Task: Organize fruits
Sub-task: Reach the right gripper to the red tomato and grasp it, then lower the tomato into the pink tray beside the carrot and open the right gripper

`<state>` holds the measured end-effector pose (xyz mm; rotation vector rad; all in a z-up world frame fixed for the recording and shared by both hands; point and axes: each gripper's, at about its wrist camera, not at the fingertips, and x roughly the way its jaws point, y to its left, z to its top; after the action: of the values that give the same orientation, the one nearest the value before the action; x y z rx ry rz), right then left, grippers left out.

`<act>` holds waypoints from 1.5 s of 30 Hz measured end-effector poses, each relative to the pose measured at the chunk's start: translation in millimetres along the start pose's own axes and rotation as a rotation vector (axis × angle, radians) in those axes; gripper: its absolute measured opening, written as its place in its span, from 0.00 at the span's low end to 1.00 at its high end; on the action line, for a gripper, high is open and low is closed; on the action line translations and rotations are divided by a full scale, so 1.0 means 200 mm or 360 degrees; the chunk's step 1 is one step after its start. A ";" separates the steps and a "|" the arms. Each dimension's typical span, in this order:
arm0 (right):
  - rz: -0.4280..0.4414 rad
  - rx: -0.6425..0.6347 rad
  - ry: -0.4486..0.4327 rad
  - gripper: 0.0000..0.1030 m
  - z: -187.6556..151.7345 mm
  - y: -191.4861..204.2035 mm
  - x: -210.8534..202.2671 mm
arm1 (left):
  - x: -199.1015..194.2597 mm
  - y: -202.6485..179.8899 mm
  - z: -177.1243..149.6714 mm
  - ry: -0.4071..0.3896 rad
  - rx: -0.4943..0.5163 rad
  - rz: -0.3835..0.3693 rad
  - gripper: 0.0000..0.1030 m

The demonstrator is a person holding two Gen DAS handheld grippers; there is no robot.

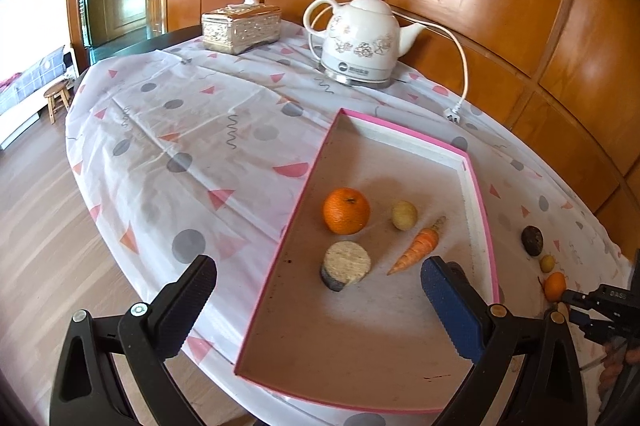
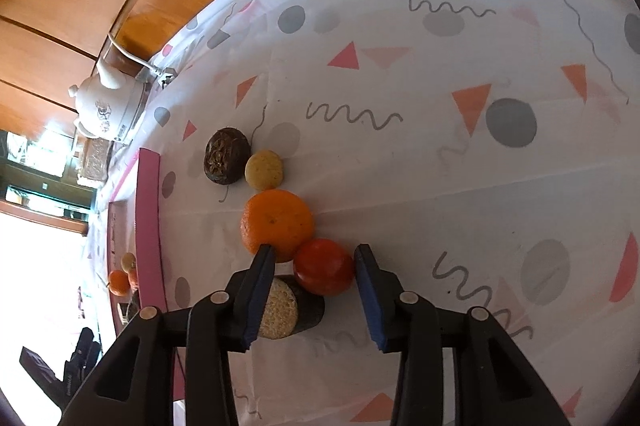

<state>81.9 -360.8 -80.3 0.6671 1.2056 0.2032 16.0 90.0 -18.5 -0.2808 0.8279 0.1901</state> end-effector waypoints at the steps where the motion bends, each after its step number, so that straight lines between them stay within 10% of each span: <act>1: 0.0000 0.0002 -0.0001 0.41 0.00 0.00 0.00 | 0.00 0.01 0.00 0.0003 -0.0008 0.0002 1.00; 23: 0.0079 -0.0077 -0.0273 0.28 -0.04 0.09 -0.30 | 0.01 0.07 0.01 0.0024 -0.0078 0.0022 1.00; 45: 0.0275 -0.0718 0.0101 0.30 -0.27 1.04 0.19 | 0.06 0.19 -0.01 0.0102 -0.0161 0.0047 1.00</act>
<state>87.5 -158.3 -1.2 0.3694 1.1116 0.6250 12.9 125.7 -35.0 -0.3714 0.8876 0.2521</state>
